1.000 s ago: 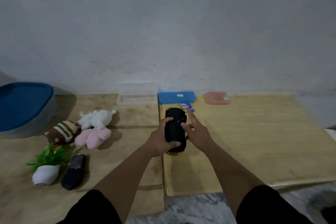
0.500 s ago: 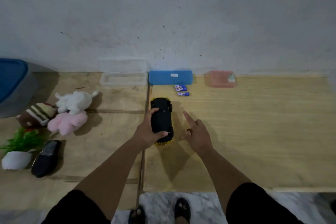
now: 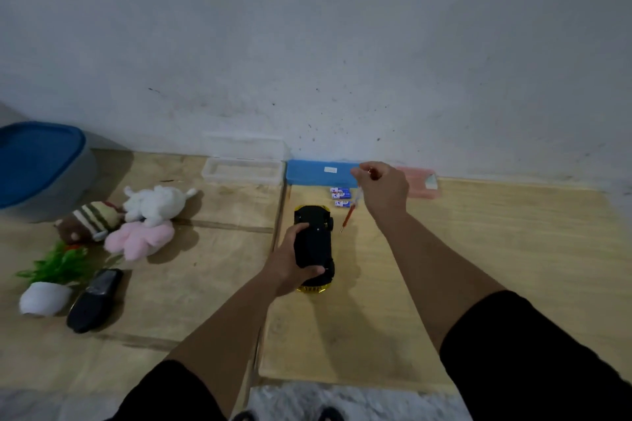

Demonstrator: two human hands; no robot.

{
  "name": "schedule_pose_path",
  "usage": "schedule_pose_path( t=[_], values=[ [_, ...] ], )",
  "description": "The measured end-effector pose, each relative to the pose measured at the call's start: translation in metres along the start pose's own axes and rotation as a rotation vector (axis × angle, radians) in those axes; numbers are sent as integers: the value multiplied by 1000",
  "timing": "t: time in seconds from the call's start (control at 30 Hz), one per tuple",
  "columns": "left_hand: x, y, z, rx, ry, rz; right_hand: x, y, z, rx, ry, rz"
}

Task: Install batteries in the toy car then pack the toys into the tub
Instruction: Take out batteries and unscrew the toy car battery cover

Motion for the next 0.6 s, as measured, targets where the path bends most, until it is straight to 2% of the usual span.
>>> schedule_pose_path(
  t=[0.17, 0.6],
  values=[
    [-5, 4, 0, 14, -37, -5, 0, -16, 1, 79, 96, 44],
    [-14, 3, -1, -41, -113, -5, -13, -20, 13, 11, 88, 23]
  ],
)
Point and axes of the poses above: each hand's wrist, its own x-axis towards the middle knuckle, its own z-axis out of the palm, y = z × x, the point moved 8 cm from there along x, towards the middle knuckle, and after that the axes turned 13 degrees about -z, right-handed, at the moved point
